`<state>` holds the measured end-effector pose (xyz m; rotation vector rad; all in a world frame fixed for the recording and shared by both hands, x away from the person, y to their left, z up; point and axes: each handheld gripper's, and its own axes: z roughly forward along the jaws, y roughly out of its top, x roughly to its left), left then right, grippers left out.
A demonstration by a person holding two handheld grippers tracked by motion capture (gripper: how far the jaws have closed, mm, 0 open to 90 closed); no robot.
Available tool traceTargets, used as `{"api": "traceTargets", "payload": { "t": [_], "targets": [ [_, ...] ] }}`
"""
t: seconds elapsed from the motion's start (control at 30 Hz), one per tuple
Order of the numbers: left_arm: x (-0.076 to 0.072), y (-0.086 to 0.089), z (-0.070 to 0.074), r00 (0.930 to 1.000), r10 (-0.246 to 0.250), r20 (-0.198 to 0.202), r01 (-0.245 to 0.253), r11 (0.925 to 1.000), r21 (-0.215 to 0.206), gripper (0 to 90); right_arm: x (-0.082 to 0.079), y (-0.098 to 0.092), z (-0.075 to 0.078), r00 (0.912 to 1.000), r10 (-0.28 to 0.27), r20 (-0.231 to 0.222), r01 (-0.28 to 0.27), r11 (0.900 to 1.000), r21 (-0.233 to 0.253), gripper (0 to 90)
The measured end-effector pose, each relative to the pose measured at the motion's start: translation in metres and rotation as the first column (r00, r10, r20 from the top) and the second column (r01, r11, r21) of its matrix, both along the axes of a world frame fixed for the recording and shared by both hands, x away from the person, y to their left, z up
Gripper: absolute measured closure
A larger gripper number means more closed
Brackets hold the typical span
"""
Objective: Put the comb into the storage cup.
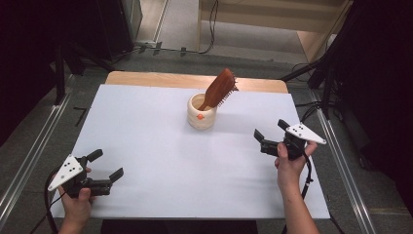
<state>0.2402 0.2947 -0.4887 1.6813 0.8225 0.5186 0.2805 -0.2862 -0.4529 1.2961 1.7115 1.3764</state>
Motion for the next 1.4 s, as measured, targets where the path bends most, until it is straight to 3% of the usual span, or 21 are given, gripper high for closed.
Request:
{"api": "traceTargets", "payload": {
  "t": [0.67, 1.4],
  "targets": [
    [0.0, -0.001, 0.0, 1.0, 0.002, 0.0, -0.002, 1.0, 0.004, 0.0, -0.034, -0.039, -0.024, 0.9987, -0.049, -0.016, 0.049, 0.999, 0.018, 0.0],
    [-0.001, -0.001, 0.0, 1.0, 0.0, 0.005, 0.0, 1.0, 0.007, 0.0, -0.064, -0.058, -0.052, 0.9959, -0.064, -0.064, 0.064, 0.998, 0.001, 0.0]
  ]
}}
